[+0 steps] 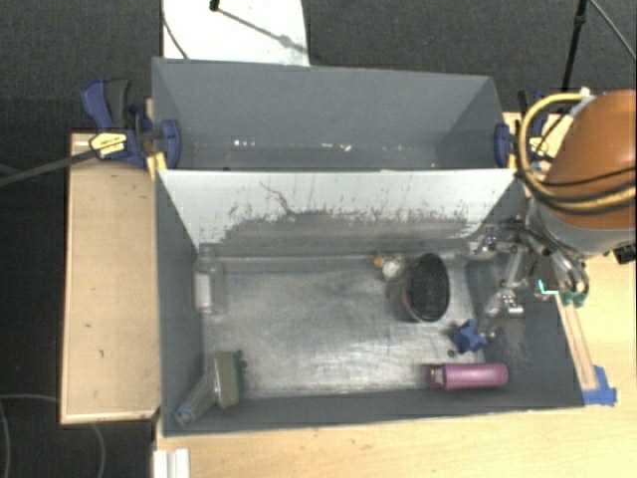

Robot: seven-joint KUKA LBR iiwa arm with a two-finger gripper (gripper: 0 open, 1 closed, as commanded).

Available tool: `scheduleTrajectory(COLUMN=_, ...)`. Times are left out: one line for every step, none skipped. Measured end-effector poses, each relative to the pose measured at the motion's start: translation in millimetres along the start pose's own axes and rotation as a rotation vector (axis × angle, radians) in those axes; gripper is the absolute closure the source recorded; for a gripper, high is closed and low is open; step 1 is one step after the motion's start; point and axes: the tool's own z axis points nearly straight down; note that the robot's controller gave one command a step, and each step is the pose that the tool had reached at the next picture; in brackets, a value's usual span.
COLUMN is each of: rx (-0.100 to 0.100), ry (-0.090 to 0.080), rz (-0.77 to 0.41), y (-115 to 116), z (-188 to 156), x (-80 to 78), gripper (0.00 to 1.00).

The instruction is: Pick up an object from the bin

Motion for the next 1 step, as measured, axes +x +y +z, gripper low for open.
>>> scheduleTrajectory(rx=0.0, ry=-0.002, rz=-0.079, y=11.5, z=124.8, x=-42.9, gripper=0.0)
